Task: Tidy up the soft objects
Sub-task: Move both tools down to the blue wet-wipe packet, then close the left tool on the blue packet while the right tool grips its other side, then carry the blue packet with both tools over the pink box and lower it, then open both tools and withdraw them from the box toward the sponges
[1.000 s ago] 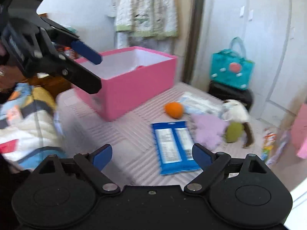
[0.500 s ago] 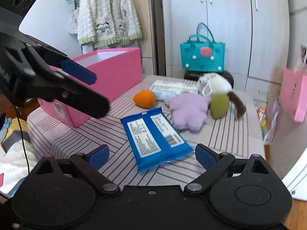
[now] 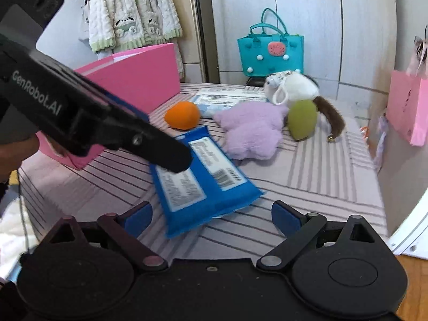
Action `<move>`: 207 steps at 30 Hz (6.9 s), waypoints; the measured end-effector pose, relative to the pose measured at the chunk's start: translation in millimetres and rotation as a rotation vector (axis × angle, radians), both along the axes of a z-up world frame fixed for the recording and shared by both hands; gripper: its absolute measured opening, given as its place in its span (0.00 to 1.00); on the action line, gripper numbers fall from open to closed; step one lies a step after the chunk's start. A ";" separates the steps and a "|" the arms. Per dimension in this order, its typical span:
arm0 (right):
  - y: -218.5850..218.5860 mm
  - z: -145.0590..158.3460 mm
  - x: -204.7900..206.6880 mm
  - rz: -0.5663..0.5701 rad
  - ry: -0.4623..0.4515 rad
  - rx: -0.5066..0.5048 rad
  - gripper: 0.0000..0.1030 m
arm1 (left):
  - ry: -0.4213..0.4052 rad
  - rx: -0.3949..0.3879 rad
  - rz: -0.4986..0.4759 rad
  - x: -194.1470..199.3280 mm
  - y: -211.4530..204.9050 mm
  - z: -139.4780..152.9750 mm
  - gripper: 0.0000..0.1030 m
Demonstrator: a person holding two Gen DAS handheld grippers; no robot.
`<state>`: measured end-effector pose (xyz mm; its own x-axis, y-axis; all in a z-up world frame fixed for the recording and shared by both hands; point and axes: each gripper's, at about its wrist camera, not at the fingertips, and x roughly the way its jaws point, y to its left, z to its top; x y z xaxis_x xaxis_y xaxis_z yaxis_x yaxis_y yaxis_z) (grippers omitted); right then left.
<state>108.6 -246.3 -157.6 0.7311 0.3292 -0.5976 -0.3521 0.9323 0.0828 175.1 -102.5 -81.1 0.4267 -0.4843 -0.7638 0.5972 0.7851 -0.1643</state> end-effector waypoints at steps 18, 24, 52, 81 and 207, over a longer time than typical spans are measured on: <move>-42.6 11.4 -2.3 0.083 -0.046 0.052 0.90 | 0.044 -0.048 0.130 12.8 8.9 -17.3 0.93; -29.9 3.8 6.8 0.088 0.026 0.089 0.73 | 0.077 -0.031 0.149 17.4 7.0 -31.4 0.89; -28.1 7.0 15.5 -0.061 0.100 0.099 0.50 | 0.042 -0.066 0.203 0.3 7.7 -32.9 0.39; -14.3 47.3 -8.2 0.078 0.221 0.077 0.50 | 0.159 -0.134 0.111 -59.1 45.7 10.8 0.30; 123.6 204.6 33.9 0.514 -0.015 -0.059 0.59 | -0.059 0.118 0.267 -61.2 171.3 141.3 0.58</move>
